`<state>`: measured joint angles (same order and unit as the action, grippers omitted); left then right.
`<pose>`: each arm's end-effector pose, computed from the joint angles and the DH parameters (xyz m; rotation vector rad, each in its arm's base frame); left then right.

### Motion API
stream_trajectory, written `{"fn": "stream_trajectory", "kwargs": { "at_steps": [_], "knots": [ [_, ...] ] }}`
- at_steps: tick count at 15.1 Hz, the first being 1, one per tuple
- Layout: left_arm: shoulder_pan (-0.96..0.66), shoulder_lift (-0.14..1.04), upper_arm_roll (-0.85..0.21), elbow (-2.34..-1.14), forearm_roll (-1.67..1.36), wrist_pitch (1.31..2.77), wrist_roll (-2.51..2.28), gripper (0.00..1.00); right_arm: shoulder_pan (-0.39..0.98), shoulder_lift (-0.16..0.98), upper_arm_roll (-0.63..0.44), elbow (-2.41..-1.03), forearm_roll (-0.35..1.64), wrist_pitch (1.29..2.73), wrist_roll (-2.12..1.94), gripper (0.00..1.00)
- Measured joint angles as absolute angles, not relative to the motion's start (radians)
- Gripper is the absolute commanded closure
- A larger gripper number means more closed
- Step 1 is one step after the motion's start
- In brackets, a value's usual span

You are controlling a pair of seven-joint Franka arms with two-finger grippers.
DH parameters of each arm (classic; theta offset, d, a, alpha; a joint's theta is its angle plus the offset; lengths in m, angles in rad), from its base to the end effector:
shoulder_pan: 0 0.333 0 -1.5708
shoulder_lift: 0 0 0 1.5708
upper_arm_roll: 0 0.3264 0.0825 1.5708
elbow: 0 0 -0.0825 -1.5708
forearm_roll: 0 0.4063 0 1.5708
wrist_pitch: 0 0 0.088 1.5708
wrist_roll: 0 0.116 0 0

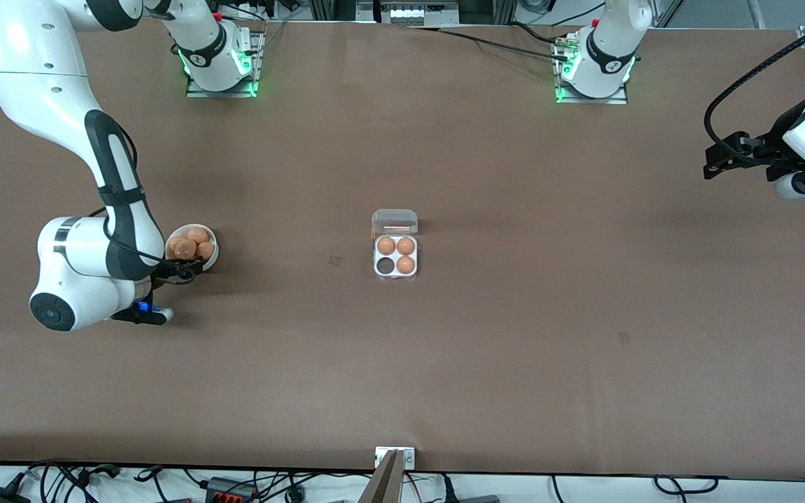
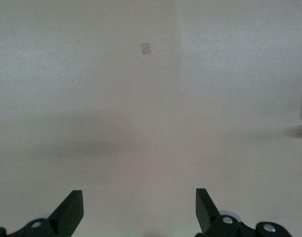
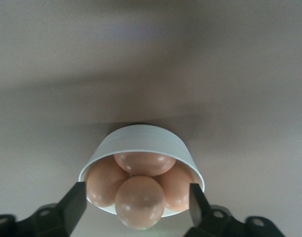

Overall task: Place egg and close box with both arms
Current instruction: 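Lower the right gripper into the bowl and grasp one egg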

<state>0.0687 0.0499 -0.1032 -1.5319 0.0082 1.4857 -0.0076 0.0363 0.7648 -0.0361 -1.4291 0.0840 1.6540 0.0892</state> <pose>0.5820 -0.0176 0.6091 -3.1326 0.0418 0.1501 0.6796 0.0127 0.1969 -2.9952 0.1739 0.8317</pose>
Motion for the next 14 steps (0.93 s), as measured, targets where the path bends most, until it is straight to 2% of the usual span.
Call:
{"fn": "stream_trajectory", "kwargs": {
  "at_steps": [11,14],
  "knots": [
    [0.068,0.05,-0.104,-1.532,0.008,1.486,-0.008,0.0,0.034,0.765,-0.036,-1.429,0.087,1.626,0.089,0.71],
    [0.068,0.05,-0.104,-1.532,0.008,1.486,-0.008,0.0,0.034,0.765,-0.036,-1.428,0.087,1.626,0.089,0.78]
  ]
}}
